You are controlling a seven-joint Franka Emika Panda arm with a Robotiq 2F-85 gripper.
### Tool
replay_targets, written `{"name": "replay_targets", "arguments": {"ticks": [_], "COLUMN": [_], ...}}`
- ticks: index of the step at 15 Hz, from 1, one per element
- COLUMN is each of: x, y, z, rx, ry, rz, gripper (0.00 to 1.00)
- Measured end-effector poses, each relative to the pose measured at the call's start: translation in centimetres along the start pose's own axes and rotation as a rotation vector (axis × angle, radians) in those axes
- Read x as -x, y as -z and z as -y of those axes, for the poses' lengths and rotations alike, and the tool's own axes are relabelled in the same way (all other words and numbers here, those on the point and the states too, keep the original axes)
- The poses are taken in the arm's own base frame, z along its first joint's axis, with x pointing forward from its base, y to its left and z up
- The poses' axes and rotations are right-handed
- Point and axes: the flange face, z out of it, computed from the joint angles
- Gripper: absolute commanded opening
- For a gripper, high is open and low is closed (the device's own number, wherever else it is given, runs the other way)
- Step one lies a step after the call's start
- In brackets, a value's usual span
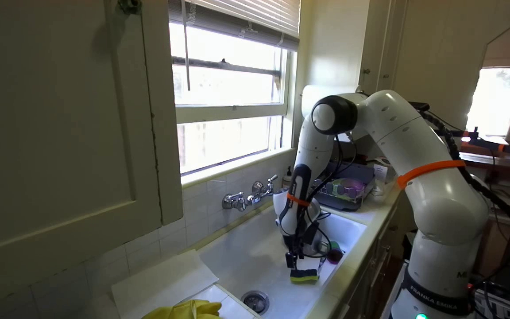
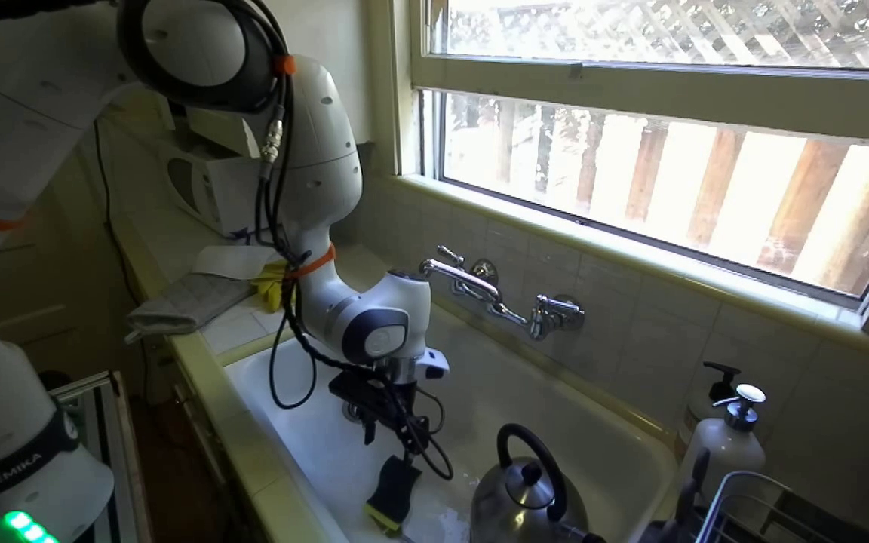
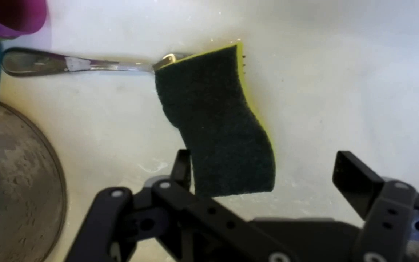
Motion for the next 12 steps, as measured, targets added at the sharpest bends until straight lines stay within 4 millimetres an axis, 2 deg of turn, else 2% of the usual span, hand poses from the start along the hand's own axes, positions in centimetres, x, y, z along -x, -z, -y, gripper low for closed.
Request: {"name": "replay_targets", "arguments": {"ticks": [1,4,9,10,12], "x": [0.1,0.4,0.4,0.4,0.3], "y": [-0.2,-0.8,-1.3,-1.5,-2.0], "z": [0.4,1.1,0.7,0.5,0.2], "rx": [-0.002,-0.011,-0.011,-0.01,-0.013], "ry": [-0.001,-0.003,-0.063,-0.078,-0.108], "rz": [0.005,0.02,-0.006,-0.015,-0.037], "gripper": [0.71,0.44,0.06,0.01,0.0]}}
